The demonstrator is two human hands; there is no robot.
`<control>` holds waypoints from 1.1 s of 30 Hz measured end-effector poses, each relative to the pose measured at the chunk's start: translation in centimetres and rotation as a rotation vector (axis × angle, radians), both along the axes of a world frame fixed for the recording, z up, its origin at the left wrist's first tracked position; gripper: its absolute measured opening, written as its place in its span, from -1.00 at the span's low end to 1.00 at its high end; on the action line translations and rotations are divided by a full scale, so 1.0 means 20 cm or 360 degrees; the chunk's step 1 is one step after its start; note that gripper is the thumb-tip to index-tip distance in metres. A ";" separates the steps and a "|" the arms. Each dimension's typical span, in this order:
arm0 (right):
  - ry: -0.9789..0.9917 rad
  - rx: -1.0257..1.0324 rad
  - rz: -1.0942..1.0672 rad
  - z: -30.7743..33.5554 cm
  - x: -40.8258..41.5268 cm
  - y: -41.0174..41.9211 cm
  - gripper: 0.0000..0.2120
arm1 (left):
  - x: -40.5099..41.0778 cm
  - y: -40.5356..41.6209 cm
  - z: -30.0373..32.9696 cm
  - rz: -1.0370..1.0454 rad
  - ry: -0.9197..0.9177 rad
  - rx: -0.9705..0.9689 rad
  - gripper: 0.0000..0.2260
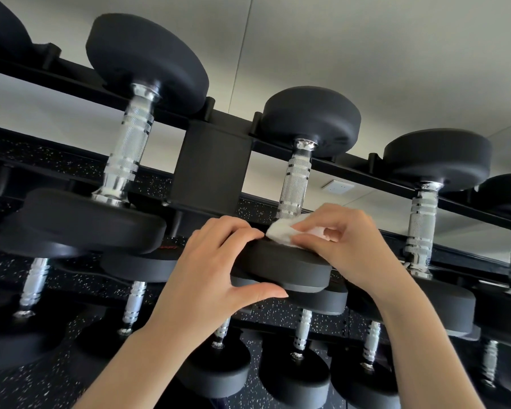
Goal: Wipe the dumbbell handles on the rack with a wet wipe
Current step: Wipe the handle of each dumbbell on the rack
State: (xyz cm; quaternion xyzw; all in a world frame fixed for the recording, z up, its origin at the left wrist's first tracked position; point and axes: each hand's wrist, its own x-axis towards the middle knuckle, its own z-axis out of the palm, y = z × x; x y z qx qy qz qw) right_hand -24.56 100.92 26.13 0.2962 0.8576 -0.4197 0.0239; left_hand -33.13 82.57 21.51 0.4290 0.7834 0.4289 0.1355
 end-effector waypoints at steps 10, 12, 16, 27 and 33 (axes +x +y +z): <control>-0.0349 0.0669 0.0349 0.01 -0.17 -0.08 -0.89 | 0.00 0.00 -0.01 0.0068 -0.0002 0.0026 -0.50; -0.0471 0.0813 0.0401 0.03 -0.18 -0.09 -0.83 | 0.00 0.00 -0.01 0.0062 -0.0004 0.0030 -0.51; -0.0555 0.0958 0.0463 0.06 -0.20 -0.11 -0.77 | 0.00 0.00 -0.03 0.0072 -0.0012 0.0043 -0.51; -0.0655 0.0856 0.0499 0.06 -0.23 -0.11 -0.84 | 0.00 -0.01 -0.03 0.0089 0.0002 0.0066 -0.51; -0.0505 0.1073 0.0361 0.02 -0.28 -0.10 -0.81 | -0.01 0.00 -0.04 0.0082 0.0038 0.0052 -0.47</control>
